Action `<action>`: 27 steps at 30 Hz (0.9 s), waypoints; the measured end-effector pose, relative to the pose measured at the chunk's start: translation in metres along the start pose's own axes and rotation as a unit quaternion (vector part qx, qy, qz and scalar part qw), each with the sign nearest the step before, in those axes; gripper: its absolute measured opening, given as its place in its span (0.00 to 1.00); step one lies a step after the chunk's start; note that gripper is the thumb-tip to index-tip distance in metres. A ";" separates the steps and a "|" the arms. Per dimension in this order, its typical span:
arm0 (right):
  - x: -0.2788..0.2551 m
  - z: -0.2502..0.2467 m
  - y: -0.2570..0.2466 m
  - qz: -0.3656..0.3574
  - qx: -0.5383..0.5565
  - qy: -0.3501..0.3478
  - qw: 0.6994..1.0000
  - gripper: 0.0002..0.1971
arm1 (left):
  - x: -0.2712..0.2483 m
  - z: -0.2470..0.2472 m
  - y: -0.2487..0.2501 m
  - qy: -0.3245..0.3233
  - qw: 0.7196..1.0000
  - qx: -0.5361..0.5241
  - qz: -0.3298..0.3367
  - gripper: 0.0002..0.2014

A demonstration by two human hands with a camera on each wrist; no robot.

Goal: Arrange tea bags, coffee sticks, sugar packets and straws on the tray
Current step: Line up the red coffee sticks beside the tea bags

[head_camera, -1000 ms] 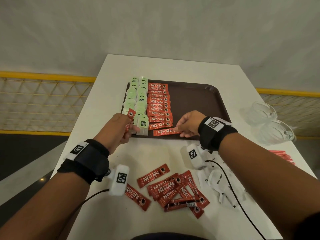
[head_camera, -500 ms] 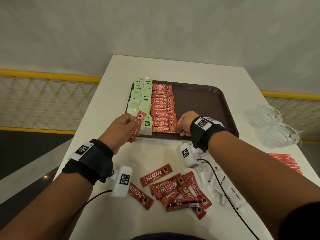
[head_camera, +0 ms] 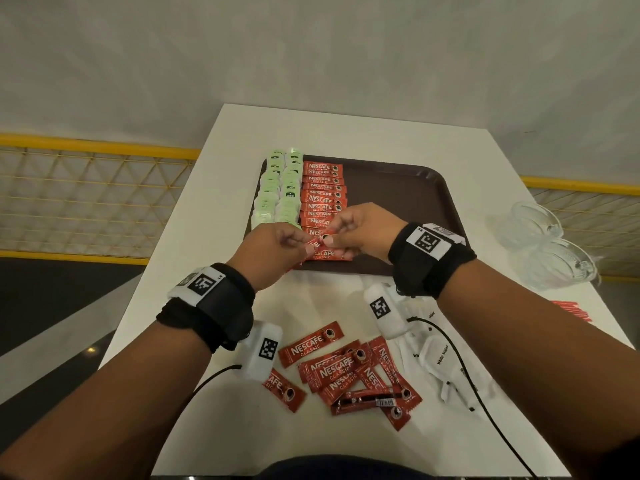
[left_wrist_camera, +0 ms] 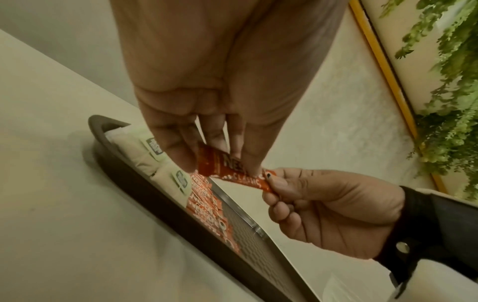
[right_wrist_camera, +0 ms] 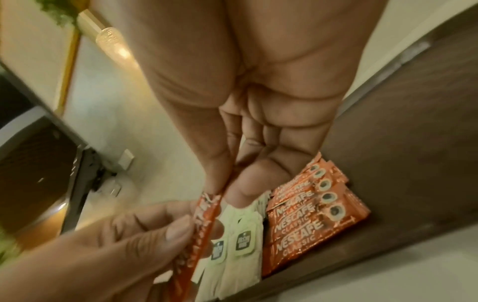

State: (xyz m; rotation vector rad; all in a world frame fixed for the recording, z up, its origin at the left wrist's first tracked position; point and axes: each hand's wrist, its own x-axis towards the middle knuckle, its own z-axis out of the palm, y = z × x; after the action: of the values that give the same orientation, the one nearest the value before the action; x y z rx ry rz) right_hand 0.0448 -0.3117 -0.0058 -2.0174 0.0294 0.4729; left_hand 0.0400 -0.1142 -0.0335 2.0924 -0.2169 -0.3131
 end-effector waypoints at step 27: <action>0.003 -0.001 0.030 0.161 -0.233 0.075 0.956 0.19 | -0.049 -0.011 -0.014 0.030 0.999 0.044 0.005 0.05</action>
State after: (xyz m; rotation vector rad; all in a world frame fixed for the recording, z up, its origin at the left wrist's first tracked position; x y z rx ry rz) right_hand 0.0411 -0.3269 -0.0319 -2.5265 0.3772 0.5681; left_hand -0.0025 -0.0848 -0.0337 2.1839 -0.2085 -0.2387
